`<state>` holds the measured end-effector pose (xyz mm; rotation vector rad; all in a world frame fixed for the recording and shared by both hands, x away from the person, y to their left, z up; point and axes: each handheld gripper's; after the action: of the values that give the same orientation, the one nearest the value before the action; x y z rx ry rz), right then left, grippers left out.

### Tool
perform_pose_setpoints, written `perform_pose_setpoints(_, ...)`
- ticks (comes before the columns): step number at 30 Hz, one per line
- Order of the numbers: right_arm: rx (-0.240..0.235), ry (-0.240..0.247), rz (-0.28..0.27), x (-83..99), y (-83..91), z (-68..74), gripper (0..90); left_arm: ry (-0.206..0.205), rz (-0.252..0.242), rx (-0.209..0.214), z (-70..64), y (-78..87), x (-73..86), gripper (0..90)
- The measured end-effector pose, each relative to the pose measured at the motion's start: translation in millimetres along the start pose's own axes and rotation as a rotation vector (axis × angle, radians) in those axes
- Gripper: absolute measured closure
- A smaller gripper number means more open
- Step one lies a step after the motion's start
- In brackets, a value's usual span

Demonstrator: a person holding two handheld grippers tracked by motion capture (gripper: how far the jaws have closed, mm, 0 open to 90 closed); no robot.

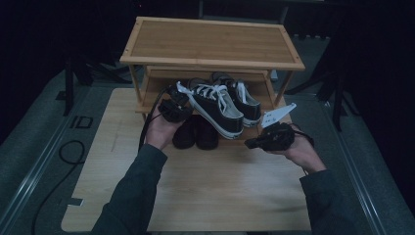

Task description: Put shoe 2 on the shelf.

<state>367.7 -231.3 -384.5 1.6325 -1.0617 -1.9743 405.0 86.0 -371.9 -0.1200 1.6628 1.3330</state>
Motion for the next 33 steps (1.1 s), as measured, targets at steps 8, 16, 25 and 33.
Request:
perform_pose_setpoints(8, -0.007, -0.003, 0.007, 0.7, -4.2, -0.7, 89.5, -0.031, 0.011, -0.064, -2.5, -1.5, -9.5, 89.9)
perform_pose_setpoints(16, -0.004, -0.009, 0.008, 1.8, -5.7, -1.5, 89.5, -0.067, 0.028, -0.131, -9.0, -3.6, -11.6, 90.0)
perform_pose_setpoints(25, -0.004, -0.011, 0.005, 3.1, -7.1, -1.8, 89.5, -0.047, 0.028, -0.159, -2.1, -7.0, -12.8, 90.0)
perform_pose_setpoints(33, -0.005, -0.009, -0.012, 1.8, -8.4, -0.8, 89.6, -0.036, 0.032, -0.185, 1.4, -11.2, -13.4, 90.0)
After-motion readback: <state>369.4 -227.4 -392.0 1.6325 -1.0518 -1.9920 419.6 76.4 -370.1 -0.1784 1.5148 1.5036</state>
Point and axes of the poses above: each handheld gripper's, and its own axes: y roughly backward along the jaws, x roughly out of its underside, z roughly to its left
